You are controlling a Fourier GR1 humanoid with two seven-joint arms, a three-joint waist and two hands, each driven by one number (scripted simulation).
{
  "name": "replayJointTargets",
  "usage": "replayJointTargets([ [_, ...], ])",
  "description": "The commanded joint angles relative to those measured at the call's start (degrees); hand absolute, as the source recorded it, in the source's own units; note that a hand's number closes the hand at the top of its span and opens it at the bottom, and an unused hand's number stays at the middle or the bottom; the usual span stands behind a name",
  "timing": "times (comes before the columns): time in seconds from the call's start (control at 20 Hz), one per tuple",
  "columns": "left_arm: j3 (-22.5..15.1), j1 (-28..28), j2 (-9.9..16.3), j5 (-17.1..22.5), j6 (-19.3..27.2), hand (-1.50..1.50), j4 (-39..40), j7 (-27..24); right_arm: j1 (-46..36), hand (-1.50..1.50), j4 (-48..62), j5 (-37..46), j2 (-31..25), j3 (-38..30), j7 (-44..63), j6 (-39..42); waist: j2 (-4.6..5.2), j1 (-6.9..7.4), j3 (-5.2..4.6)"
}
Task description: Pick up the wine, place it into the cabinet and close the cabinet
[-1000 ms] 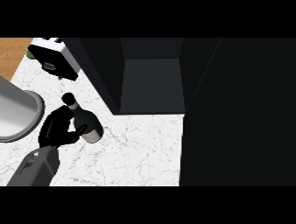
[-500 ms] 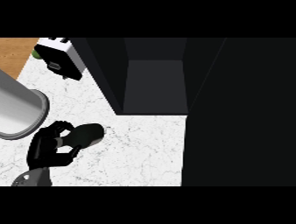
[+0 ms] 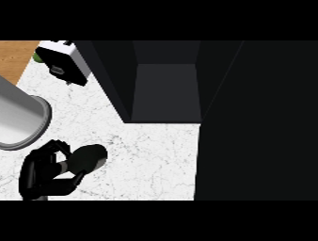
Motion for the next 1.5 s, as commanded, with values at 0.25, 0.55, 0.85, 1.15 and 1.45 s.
replayJointTargets([
  [0.25, -6.0, 9.9, -2.8, 4.6, -2.2, 1.5, -24.9, 13.5, -1.7, -1.5, -5.2, 0.1, 2.6, 4.0, 3.9, -3.6, 0.11, 0.24, -0.08],
  [0.55, -10.1, 7.1, -4.5, 3.5, 3.7, 1.5, -36.9, 27.1, 3.2, -1.5, -5.4, -10.0, -1.6, -5.4, 0.7, 2.7, 0.13, -0.37, -0.02],
  [0.85, -18.2, 0.0, -7.1, -1.2, 11.3, 1.5, -40.6, 37.7, 3.1, -1.5, -4.7, -2.4, 2.3, 1.7, -0.8, 1.0, 0.21, -0.58, -0.05],
  [1.15, -27.5, -5.0, -7.1, -2.0, 22.0, 1.5, -41.7, 41.3, 2.2, -1.5, -8.1, -2.9, 2.3, 2.4, 3.7, -0.7, 0.18, -0.71, -0.09],
  [1.45, -37.4, -11.5, -7.1, -1.7, 33.8, 1.5, -42.0, 46.4, 1.4, -1.5, -7.1, -4.7, 1.3, 0.4, 2.9, 0.2, 0.13, -0.73, -0.08],
])
